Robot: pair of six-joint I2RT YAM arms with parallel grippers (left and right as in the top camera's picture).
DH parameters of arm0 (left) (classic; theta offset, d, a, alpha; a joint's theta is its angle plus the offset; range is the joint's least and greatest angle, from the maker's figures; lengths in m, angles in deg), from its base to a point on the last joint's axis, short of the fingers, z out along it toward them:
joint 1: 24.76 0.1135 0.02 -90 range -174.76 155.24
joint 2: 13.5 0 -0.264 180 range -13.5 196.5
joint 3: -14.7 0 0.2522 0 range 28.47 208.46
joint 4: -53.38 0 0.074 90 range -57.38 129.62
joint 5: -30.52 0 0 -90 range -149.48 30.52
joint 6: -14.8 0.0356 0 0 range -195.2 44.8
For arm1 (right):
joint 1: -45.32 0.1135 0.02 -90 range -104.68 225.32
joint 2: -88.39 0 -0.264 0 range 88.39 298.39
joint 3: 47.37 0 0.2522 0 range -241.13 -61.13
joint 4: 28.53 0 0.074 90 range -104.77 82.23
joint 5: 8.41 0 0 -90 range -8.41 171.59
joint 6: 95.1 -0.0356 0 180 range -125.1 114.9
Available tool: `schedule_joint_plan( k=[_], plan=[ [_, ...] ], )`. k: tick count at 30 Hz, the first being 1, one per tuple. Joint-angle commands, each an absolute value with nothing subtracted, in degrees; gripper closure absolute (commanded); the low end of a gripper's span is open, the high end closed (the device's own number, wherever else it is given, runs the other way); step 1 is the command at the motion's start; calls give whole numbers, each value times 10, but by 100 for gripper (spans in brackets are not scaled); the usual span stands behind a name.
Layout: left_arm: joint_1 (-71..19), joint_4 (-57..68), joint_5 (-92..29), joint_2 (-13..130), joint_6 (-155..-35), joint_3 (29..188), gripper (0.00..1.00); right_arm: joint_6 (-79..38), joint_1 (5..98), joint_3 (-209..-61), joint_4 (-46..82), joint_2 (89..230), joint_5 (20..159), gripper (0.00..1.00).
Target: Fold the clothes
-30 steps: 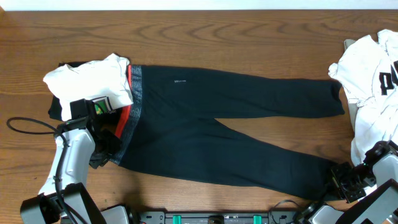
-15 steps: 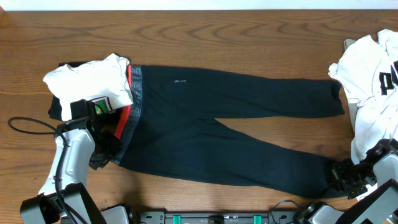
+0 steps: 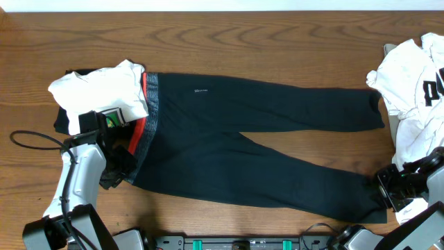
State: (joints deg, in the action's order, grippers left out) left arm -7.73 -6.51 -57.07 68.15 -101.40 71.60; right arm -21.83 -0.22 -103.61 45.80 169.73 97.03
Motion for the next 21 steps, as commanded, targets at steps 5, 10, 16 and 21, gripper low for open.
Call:
schedule_joint_plan(
  k=[5, 10, 16, 21],
  plan=[
    [-75, -65, -569, 678, -1005, 730, 64, -285, -26, -1044, 462, 1690, 875, 48],
    [-75, -61, -569, 678, -1005, 730, 60, -286, -69, -1044, 453, 1690, 830, 50],
    [-75, -56, -569, 678, -1005, 730, 60, -280, -91, -1044, 465, 1690, 809, 54],
    [-75, -55, -569, 678, -1005, 730, 59, -288, -92, -1042, 465, 1690, 793, 50]
  ],
)
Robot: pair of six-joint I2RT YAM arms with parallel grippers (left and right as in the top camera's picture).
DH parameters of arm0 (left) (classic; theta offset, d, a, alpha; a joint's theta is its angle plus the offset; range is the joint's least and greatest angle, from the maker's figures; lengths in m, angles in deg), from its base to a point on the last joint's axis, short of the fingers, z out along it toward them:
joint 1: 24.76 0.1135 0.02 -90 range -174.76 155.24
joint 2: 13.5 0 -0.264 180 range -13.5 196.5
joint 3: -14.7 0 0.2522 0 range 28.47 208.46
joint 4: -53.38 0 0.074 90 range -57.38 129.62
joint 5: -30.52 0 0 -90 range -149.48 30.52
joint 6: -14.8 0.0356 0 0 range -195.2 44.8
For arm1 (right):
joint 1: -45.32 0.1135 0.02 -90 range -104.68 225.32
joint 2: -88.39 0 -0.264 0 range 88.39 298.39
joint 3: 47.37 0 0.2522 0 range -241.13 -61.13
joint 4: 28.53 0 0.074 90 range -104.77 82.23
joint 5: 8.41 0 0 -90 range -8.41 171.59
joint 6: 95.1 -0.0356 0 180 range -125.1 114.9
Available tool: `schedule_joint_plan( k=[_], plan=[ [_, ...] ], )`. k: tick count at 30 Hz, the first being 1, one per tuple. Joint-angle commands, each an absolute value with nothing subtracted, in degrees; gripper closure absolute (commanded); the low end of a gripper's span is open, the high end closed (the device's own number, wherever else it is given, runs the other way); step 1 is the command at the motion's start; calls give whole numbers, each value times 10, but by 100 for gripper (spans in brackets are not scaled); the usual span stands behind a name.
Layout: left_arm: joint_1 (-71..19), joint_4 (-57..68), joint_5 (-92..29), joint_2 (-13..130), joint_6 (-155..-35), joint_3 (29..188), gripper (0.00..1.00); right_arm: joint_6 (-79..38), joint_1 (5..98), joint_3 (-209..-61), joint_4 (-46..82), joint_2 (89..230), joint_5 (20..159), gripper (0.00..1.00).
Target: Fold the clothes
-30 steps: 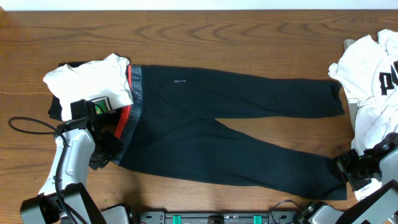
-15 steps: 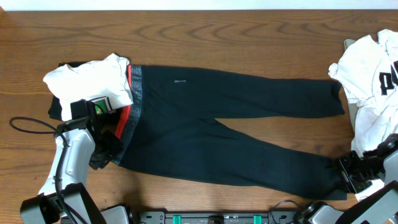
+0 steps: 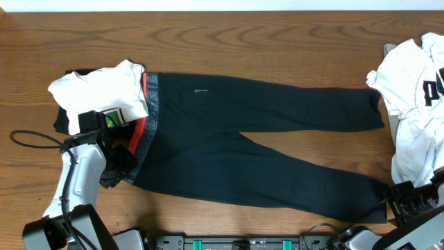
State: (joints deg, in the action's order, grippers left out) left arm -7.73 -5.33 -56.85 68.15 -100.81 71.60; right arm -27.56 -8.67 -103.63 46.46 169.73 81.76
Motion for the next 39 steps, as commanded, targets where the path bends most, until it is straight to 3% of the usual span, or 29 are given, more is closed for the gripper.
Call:
schedule_joint_plan(
  k=[1, 8, 17, 18, 26, 33, 39],
  plan=[
    [-75, -55, -569, 678, -1005, 730, 59, -289, -92, -1041, 464, 1690, 789, 50],
    [-75, -49, -569, 678, -1005, 730, 59, -299, -91, -1011, 443, 1690, 775, 49],
    [-75, -44, -569, 678, -1005, 730, 58, -300, -91, -1009, 441, 1690, 775, 64],
    [-75, -43, -569, 678, -1005, 730, 54, -300, -91, -1009, 441, 1690, 775, 64],
    [-75, -42, -569, 678, -1005, 730, 51, -300, -88, -1006, 439, 1690, 780, 57],
    [-75, -42, -569, 678, -1005, 730, 50, -300, -85, -1004, 437, 1690, 780, 64],
    [-75, -42, -569, 678, -1005, 730, 50, -300, -85, -999, 434, 1690, 784, 64]
  ],
)
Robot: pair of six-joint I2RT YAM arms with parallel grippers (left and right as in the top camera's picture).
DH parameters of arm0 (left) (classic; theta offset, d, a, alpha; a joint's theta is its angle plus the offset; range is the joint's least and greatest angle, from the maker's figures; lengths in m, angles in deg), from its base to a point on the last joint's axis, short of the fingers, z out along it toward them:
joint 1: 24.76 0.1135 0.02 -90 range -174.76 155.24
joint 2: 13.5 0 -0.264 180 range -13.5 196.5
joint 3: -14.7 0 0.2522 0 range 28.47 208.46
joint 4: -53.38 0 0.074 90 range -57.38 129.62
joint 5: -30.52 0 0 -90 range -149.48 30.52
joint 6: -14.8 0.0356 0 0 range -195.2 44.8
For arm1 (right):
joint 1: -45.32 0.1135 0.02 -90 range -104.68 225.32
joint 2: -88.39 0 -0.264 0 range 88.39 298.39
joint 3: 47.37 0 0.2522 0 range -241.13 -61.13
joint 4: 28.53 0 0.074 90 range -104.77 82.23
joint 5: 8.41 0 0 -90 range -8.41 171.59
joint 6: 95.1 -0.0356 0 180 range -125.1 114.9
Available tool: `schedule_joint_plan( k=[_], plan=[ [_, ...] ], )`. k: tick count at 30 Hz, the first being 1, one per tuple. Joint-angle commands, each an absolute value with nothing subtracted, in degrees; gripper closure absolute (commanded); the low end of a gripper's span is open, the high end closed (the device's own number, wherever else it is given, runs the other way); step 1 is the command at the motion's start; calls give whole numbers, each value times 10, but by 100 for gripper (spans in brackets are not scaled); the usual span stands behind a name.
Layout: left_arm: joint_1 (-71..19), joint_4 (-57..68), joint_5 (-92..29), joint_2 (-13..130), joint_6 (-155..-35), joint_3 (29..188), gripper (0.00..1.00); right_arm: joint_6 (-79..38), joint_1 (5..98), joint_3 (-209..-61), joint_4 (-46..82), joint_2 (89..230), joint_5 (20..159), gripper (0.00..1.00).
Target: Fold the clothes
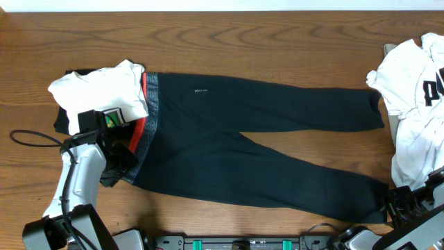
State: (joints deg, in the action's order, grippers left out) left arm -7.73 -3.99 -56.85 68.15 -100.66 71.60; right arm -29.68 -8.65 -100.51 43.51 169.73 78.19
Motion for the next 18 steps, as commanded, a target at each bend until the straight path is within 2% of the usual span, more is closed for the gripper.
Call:
schedule_joint_plan(
  k=[1, 3, 6, 11, 18],
  plan=[
    [-75, -42, -569, 678, -1005, 730, 50, -300, -85, -999, 434, 1690, 784, 64],
    [-75, -41, -569, 678, -1005, 730, 50, -299, -83, -999, 433, 1690, 786, 75],
    [-75, -41, -569, 678, -1005, 730, 50, -299, -76, -999, 433, 1690, 787, 99],
    [-75, -44, -569, 678, -1005, 730, 50, -259, -62, -1013, 428, 1684, 790, 99],
    [-75, -60, -564, 678, -1005, 730, 50, -234, -60, -1032, 428, 1648, 884, 99]
  ],
)
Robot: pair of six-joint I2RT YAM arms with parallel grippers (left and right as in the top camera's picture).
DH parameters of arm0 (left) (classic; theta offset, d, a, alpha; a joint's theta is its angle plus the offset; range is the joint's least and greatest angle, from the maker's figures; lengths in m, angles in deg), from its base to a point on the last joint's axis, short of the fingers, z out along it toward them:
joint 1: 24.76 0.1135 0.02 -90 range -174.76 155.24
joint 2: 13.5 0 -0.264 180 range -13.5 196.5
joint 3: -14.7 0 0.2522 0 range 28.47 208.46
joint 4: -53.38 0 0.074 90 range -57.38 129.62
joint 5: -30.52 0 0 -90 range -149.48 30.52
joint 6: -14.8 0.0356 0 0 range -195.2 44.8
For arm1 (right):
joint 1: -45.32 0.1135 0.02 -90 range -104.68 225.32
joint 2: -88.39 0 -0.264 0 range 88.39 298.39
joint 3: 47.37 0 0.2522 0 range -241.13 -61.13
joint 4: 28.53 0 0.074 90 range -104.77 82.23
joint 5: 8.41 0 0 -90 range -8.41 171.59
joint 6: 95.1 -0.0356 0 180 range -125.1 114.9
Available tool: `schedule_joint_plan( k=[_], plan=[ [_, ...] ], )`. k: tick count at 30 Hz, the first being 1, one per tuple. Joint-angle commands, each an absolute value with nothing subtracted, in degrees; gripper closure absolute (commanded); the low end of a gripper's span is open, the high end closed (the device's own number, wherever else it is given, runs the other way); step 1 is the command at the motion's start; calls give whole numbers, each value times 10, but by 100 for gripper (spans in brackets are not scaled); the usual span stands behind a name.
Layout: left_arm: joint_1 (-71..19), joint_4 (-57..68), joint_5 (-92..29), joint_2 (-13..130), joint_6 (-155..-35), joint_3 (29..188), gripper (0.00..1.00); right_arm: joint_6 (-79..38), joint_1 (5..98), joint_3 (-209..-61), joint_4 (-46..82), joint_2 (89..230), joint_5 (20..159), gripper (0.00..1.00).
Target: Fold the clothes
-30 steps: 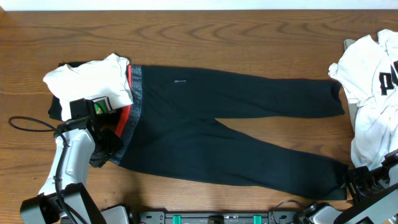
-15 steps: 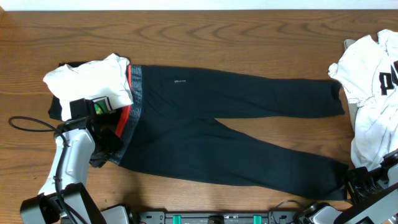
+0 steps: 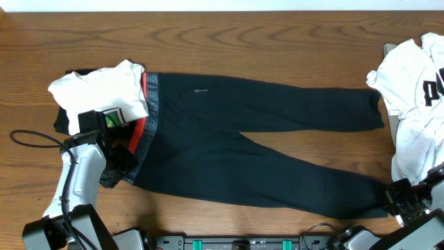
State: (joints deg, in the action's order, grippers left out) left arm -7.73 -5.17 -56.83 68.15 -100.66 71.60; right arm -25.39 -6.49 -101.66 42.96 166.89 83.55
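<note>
Dark navy leggings [image 3: 257,149] lie spread flat across the table. Their grey waistband with a red inner lining [image 3: 148,111] is at the left, and both legs run to the right. My left gripper [image 3: 120,163] sits at the near corner of the waistband, where the grey cloth is bunched under it, and looks shut on it. My right gripper [image 3: 397,200] is at the hem of the near leg [image 3: 374,201], low at the right edge of the view. Its fingers are too dark and small to read.
A crumpled white garment [image 3: 100,85] lies on a black one [image 3: 64,119] at the far left, touching the waistband. A pile of white shirts with black print [image 3: 416,97] fills the right edge. A black cable [image 3: 31,142] loops beside the left arm.
My right gripper has shifted slightly up and to the left, closer onto the hem of the near leg. The left arm and the leggings have not moved.
My left gripper stayed at the waistband's near corner throughout. My right gripper was first over the near leg's end, then lower and further right beyond the hem, stayed there, and now stands back at the hem. The leggings lie as before.
</note>
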Motion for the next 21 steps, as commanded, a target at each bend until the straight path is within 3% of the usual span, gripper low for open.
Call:
schedule_joint_plan(
  k=[1, 10, 21],
  plan=[
    [-75, -65, -556, 678, -1005, 730, 50, -232, -60, -1033, 426, 1643, 892, 99],
    [-75, -111, -508, 678, -1005, 717, 50, -232, -60, -1033, 407, 1631, 912, 99],
    [-75, -50, -455, 678, -1040, 659, 49, -226, -60, -1033, 394, 1631, 939, 99]
  ],
)
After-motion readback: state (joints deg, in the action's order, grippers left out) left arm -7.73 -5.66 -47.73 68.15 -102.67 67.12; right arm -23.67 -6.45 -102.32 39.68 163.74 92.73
